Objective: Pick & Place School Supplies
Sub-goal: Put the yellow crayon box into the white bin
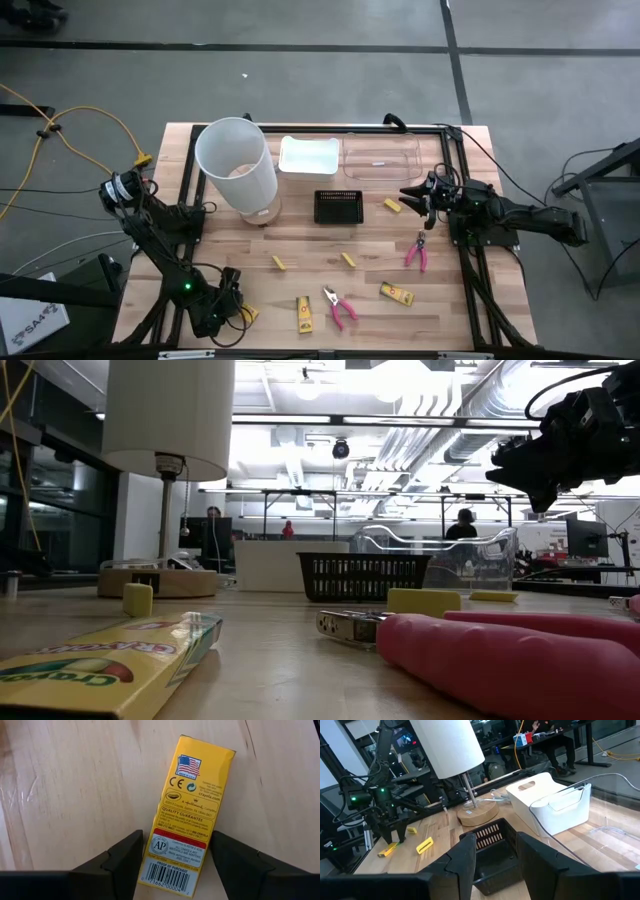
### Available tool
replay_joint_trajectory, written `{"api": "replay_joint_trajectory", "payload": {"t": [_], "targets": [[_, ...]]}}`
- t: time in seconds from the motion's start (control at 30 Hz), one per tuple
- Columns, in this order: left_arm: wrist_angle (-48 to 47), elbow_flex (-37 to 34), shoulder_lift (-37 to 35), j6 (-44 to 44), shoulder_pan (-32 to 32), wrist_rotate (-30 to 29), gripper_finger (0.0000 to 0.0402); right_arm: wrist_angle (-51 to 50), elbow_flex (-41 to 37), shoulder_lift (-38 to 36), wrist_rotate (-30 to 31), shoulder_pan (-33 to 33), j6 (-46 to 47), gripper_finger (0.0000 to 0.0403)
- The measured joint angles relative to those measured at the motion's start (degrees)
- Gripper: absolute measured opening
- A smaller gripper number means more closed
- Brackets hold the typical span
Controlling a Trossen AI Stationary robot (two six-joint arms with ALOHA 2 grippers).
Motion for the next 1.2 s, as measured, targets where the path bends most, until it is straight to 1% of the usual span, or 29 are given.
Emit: {"api": "replay_joint_trajectory", "payload": {"t": [0.13, 0.27, 0.93, 1.2], "targets": [[0.1, 0.0, 0.0, -0.1, 0.0, 0.0, 0.0199, 0.0, 0.0, 0.0, 0.0, 0.0, 0.0, 0.0133], [0.1, 0.0, 0.0, -0.7, 0.0, 0.1, 0.0191, 0.0, 0.0, 0.0, 0.0, 0.0, 0.0, 0.0133], [0.2, -0.2, -1.0, -1.0, 0.1, -0.7, 0.0189, 0.0, 0.0, 0.0, 0.0, 0.0, 0.0, 0.0133], [1.8, -0.2, -1.2, -0.8, 0.5, -1.1, 0.0189, 0.0, 0.0, 0.0, 0.0, 0.0, 0.0, 0.0133]]}}
